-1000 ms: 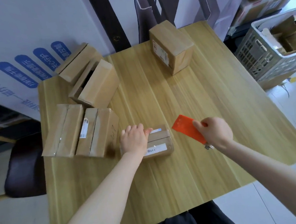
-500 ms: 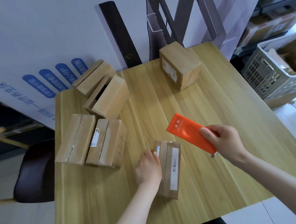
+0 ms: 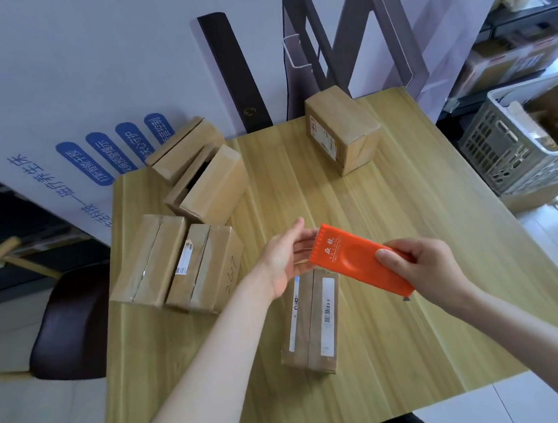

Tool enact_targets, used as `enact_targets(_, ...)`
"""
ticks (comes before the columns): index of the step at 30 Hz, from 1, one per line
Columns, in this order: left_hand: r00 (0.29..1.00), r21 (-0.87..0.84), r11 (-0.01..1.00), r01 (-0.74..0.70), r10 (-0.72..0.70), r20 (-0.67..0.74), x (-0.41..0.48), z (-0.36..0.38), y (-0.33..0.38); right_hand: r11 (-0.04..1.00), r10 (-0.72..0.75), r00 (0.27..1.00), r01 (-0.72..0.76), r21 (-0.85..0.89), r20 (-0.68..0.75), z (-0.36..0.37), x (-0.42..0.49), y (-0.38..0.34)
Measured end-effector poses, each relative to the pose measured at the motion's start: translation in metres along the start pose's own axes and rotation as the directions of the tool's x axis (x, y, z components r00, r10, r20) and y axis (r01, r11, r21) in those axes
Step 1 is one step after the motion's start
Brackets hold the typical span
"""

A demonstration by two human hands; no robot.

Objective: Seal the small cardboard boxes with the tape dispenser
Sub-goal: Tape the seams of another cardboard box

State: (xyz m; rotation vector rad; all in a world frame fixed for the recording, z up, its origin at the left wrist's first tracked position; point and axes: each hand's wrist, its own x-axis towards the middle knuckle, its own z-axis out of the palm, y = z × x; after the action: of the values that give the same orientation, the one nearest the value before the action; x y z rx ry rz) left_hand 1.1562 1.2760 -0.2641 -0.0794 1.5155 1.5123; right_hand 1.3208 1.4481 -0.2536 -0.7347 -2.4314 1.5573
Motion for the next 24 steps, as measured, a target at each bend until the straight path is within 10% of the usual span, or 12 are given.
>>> enact_targets(24, 0.944, 0.146, 0.989, -0.034, 0.079, -0.319, 0.014, -0.003, -0.001, 0.952, -0.044, 0.999, 0.046, -0.301, 0.012, 0.017, -0.004, -0.037)
